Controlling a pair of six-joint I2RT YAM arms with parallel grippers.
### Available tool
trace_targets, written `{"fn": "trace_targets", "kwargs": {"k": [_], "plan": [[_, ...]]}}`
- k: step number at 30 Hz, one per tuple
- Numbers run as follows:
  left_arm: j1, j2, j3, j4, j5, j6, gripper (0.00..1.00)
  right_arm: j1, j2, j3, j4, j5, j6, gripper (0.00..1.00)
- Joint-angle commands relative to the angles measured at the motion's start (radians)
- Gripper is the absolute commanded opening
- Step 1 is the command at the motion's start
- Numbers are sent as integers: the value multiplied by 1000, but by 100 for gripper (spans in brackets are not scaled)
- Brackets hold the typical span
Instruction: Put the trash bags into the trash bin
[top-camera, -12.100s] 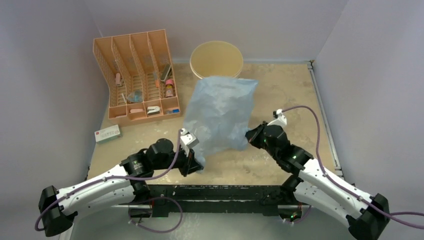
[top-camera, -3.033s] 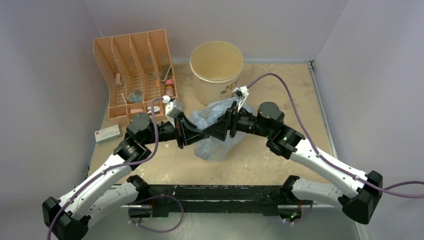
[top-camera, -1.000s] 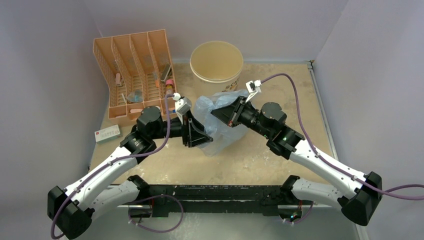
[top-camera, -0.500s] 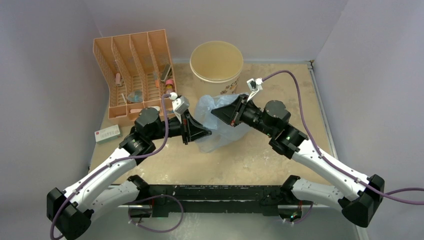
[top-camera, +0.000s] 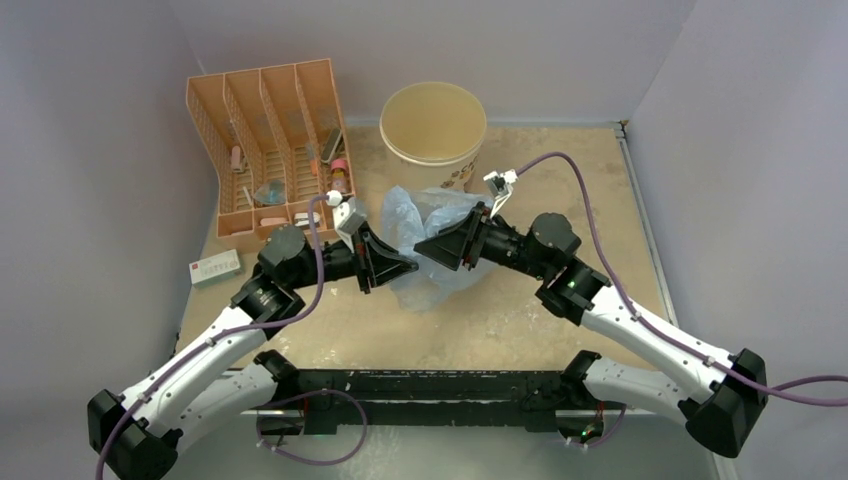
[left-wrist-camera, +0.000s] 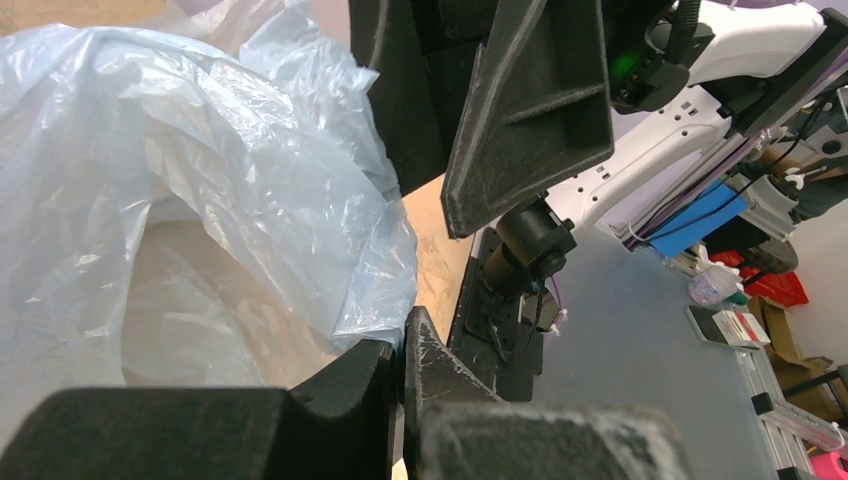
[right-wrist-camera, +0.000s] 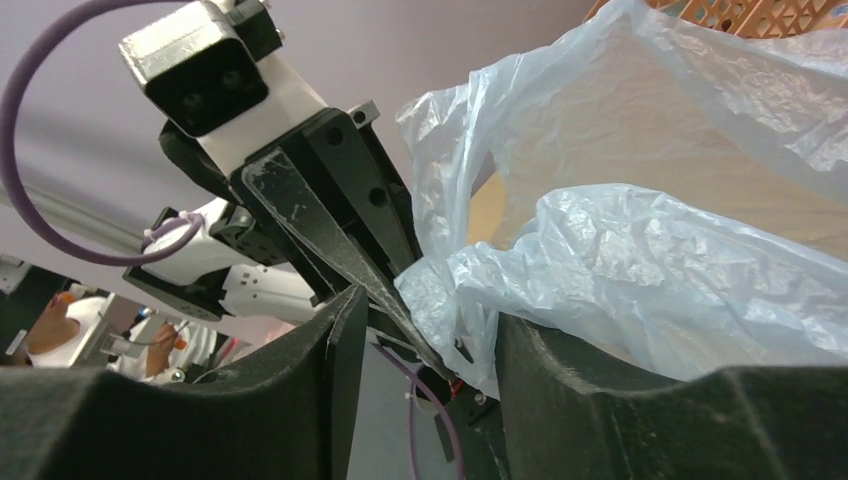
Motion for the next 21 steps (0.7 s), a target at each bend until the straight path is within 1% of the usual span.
{"fn": "trace_targets", "kwargs": {"k": [1, 6, 8, 11, 12, 14, 16, 17, 18, 21], "plan": [[0, -24, 2, 70, -1, -17, 0, -5, 13, 50, 29, -76, -42, 53], [0, 21, -26, 179, 84, -62, 0, -6, 59, 64, 76, -146, -41, 53], [-1, 44, -33, 212, 102, -80, 0, -6, 61, 49, 147, -165, -16, 49], [-1, 50, -52, 245, 98, -98, 0, -6, 76, 54, 182, -195, -6, 34], [0, 46, -57, 247, 89, -99, 0, -6, 79, 59, 177, -201, -6, 29], [0, 37, -61, 237, 71, -95, 0, -5, 79, 67, 155, -200, -13, 17], [-1, 28, -61, 225, 54, -93, 0, -5, 72, 77, 116, -164, -30, 6], [0, 24, -61, 214, 43, -94, 2, -6, 70, 81, 94, -139, -38, 3], [-1, 20, -59, 203, 32, -92, 5, -6, 66, 86, 72, -110, -46, 0], [-1, 5, -55, 168, 6, -84, 23, -6, 47, 91, 28, -29, -47, 0]]}}
